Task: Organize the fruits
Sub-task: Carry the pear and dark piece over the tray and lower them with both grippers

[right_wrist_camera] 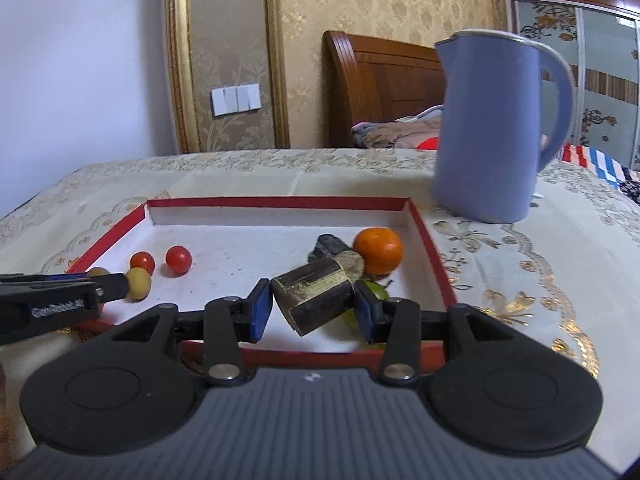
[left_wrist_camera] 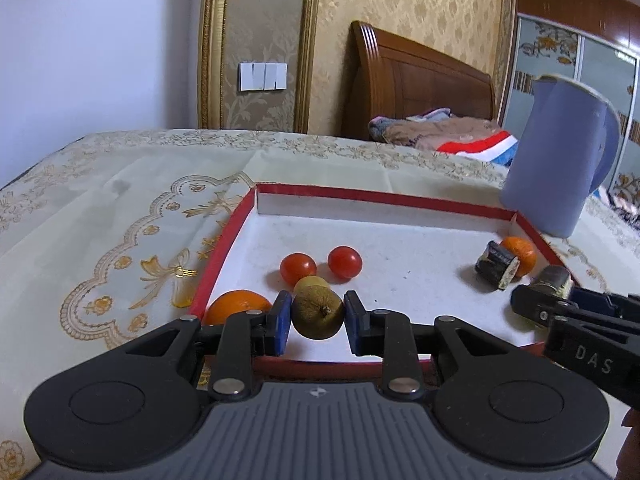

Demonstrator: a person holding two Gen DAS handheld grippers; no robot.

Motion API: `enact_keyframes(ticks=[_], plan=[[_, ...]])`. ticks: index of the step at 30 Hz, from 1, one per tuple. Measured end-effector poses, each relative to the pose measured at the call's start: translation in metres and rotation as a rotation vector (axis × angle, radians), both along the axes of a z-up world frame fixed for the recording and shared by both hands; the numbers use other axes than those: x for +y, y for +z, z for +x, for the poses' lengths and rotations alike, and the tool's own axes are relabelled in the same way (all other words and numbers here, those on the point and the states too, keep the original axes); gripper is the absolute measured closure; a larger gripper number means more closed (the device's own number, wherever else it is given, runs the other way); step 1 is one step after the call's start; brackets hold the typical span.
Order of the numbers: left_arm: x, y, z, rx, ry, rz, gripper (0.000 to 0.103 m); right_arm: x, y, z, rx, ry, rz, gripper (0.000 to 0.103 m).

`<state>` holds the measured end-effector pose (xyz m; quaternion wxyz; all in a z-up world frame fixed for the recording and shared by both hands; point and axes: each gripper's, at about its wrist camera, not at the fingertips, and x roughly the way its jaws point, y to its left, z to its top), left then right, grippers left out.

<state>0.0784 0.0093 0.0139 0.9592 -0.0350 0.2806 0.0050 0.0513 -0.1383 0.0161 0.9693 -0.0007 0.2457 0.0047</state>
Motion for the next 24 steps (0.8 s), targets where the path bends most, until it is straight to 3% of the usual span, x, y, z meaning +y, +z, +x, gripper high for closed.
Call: enact_keyframes(ticks=[12, 24], plan=[[-0.009, -0.011, 0.022, 0.021, 0.015, 0.061, 0.075, 0.01, -0.022, 0.031, 0.096, -0.001, -0.03, 0.062], [-0.013, -0.014, 0.032, -0.002, 0.014, 0.108, 0.075, 0.012, -0.021, 0.055, 0.068, -0.043, -0.073, 0.062]])
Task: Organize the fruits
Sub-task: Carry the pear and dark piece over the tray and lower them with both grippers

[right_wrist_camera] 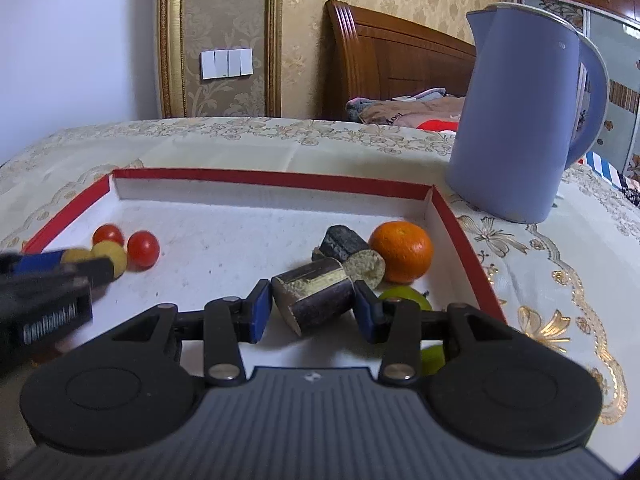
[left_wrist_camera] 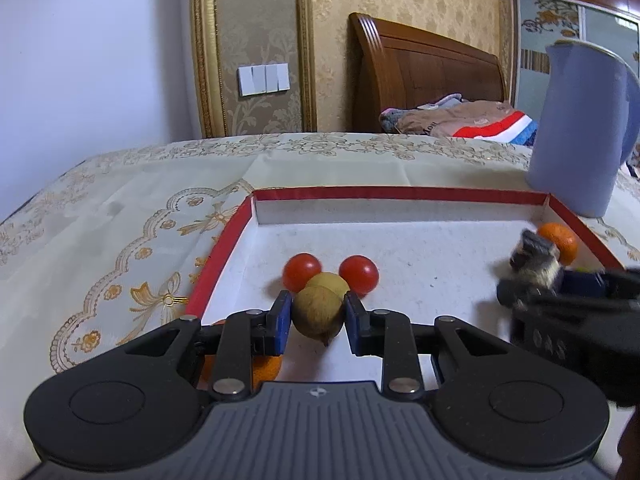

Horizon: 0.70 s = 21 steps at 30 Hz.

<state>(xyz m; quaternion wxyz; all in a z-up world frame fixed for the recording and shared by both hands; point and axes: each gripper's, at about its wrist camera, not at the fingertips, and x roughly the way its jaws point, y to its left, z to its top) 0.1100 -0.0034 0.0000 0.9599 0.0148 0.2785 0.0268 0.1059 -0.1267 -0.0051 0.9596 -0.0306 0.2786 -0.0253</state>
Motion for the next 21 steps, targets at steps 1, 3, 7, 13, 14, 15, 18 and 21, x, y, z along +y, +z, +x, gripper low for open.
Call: enact_keyframes(ticks=[1, 3, 7, 13, 14, 15, 18, 21], plan=[[0.0, 0.0, 0.0, 0.002, -0.002, -0.005, 0.075, 0.0, 0.0, 0.001, -0.001, 0.0, -0.005, 0.062], [0.001, 0.0, 0.0, 0.001, 0.0, -0.018, 0.075, 0.0, -0.001, 0.001, -0.005, -0.002, -0.007, 0.062], [0.008, 0.001, -0.007, -0.009, 0.002, -0.063, 0.075, -0.005, 0.001, 0.0, -0.015, -0.015, 0.019, 0.062], [0.007, 0.001, -0.007, -0.017, 0.021, -0.047, 0.075, -0.002, 0.0, -0.001, -0.022, -0.023, -0.013, 0.063], [0.008, 0.001, -0.004, -0.018, 0.023, -0.049, 0.075, -0.003, 0.0, -0.001, -0.022, -0.023, -0.004, 0.063], [0.009, 0.001, -0.003, -0.022, 0.027, -0.048, 0.075, -0.002, 0.0, -0.001, -0.022, -0.023, 0.003, 0.063], [0.002, -0.001, -0.002, -0.021, 0.009, 0.0, 0.075, -0.001, -0.001, 0.0, -0.024, -0.023, 0.002, 0.063], [-0.003, -0.004, -0.003, -0.022, -0.005, 0.036, 0.075, -0.005, 0.0, -0.003, -0.027, -0.02, 0.023, 0.06]])
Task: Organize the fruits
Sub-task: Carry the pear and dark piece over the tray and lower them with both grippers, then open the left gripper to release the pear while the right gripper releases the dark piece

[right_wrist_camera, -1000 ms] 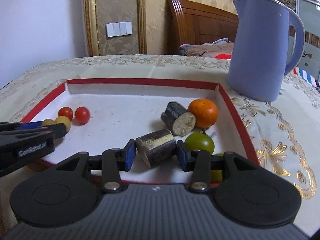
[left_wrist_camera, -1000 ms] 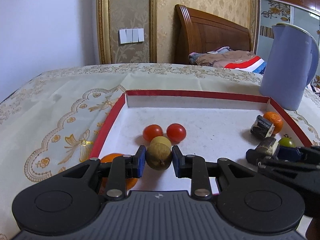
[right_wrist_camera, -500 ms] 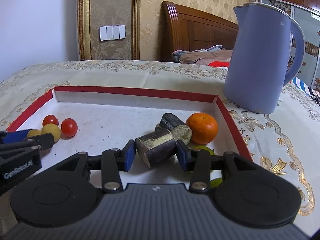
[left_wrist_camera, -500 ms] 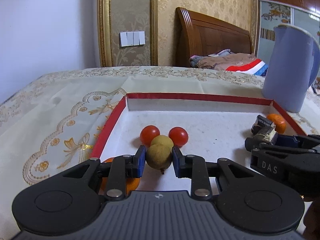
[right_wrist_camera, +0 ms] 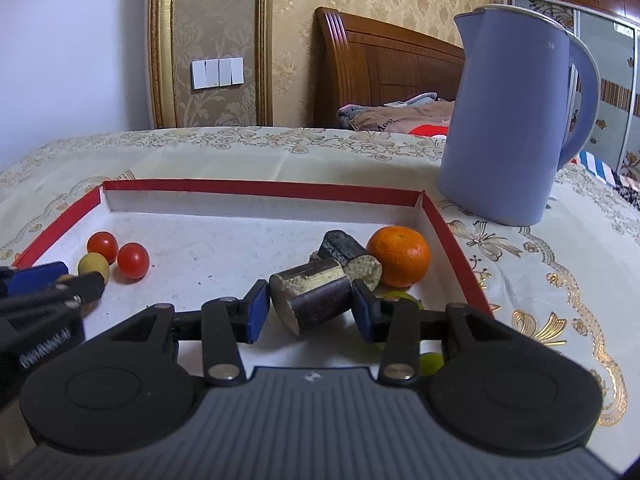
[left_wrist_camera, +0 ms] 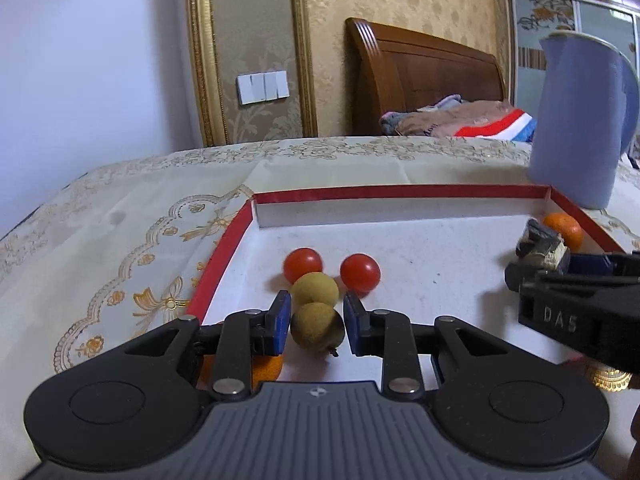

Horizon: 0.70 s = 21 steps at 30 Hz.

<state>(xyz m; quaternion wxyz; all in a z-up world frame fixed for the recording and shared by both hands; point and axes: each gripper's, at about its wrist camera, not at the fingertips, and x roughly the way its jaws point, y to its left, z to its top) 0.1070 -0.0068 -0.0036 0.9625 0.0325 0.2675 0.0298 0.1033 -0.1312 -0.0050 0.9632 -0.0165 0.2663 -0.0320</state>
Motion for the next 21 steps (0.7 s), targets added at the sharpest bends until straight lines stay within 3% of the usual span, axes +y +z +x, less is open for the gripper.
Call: enact_keyframes(ticks=[7, 11, 16, 21], plan=[[0.003, 0.001, -0.004, -0.006, -0.002, -0.026, 0.072, -0.002, 0.003, -0.008, -0.039, -0.014, 0.001, 0.025], [0.004, 0.002, -0.006, -0.006, -0.026, -0.043, 0.061, -0.005, 0.006, -0.012, -0.053, -0.02, 0.011, 0.023], [0.004, 0.003, -0.008, -0.007, -0.037, -0.062, 0.058, -0.006, 0.009, -0.021, -0.087, -0.024, 0.011, 0.014], [0.007, 0.004, -0.012, -0.009, -0.051, -0.086, 0.054, -0.006, 0.009, -0.025, -0.086, -0.015, 0.01, 0.011]])
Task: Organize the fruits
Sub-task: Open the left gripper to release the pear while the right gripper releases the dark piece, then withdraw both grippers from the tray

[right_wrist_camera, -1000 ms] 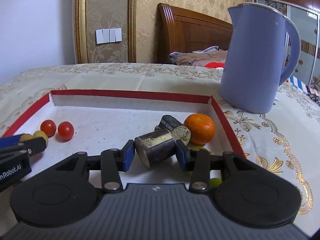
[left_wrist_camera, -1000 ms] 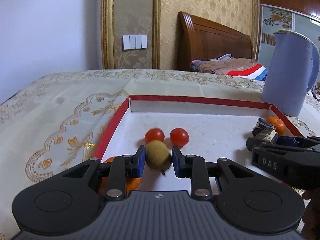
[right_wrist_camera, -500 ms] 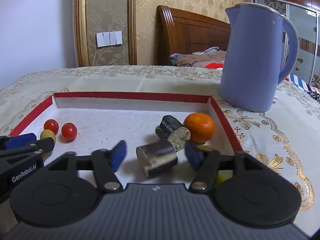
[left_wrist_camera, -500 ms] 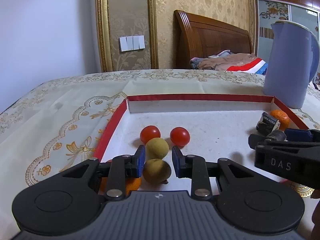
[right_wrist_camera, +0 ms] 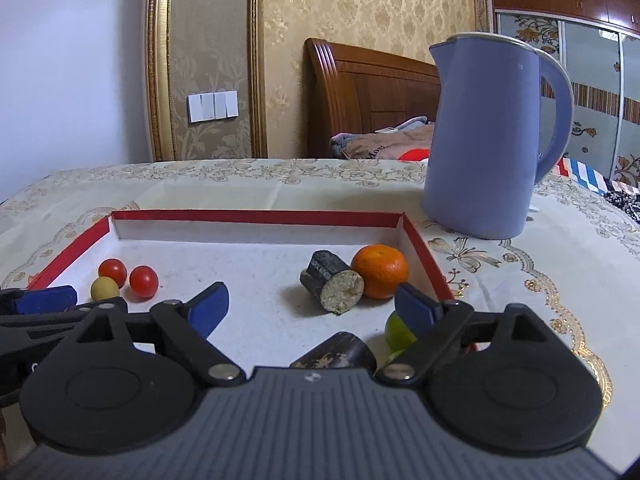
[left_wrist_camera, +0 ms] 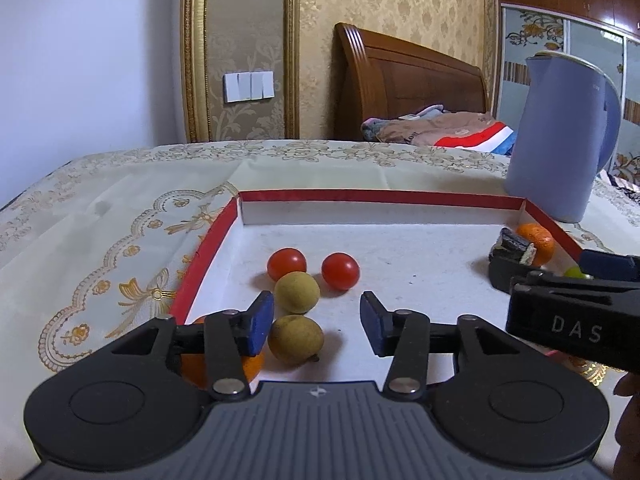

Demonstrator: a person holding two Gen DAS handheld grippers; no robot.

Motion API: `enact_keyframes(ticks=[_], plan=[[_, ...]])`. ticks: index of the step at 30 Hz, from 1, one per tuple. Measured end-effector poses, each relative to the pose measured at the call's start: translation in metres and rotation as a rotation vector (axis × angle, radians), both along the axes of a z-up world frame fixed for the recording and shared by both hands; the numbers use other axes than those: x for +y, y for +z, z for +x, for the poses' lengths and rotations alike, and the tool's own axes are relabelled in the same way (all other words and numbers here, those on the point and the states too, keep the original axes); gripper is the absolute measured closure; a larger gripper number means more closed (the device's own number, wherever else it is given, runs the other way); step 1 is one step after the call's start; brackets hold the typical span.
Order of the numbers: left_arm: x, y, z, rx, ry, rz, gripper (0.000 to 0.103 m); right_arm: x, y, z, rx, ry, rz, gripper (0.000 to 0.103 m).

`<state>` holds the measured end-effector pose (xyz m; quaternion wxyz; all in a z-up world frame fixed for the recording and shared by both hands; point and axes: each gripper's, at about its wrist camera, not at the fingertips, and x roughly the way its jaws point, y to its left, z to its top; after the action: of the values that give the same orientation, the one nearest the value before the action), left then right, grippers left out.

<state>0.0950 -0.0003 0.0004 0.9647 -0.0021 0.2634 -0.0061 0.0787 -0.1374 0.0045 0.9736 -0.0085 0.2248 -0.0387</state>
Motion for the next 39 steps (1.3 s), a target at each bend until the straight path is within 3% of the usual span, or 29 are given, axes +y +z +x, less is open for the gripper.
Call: enact_keyframes(ticks=[3, 19, 22, 26, 28, 39], plan=[[-0.001, 0.0, -0.001, 0.0, -0.012, -0.001, 0.049, 0.0, 0.0, -0.001, -0.003, -0.006, -0.002, 0.011], [0.006, 0.006, -0.024, -0.033, -0.04, -0.045, 0.046, -0.005, 0.011, -0.048, -0.071, 0.019, 0.05, 0.002], [0.003, 0.006, -0.031, -0.049, -0.043, -0.016, 0.046, -0.007, 0.012, -0.057, -0.081, 0.021, 0.066, 0.0], [-0.003, 0.007, -0.043, -0.093, -0.037, 0.039, 0.028, -0.012, 0.014, -0.066, -0.09, 0.012, 0.089, 0.0], [-0.002, 0.009, -0.049, -0.111, -0.03, 0.037, 0.028, -0.015, 0.013, -0.068, -0.081, 0.012, 0.11, 0.0], [0.025, 0.011, -0.06, -0.055, 0.046, -0.096, 0.025, -0.019, 0.01, -0.077, -0.049, 0.003, 0.132, 0.0]])
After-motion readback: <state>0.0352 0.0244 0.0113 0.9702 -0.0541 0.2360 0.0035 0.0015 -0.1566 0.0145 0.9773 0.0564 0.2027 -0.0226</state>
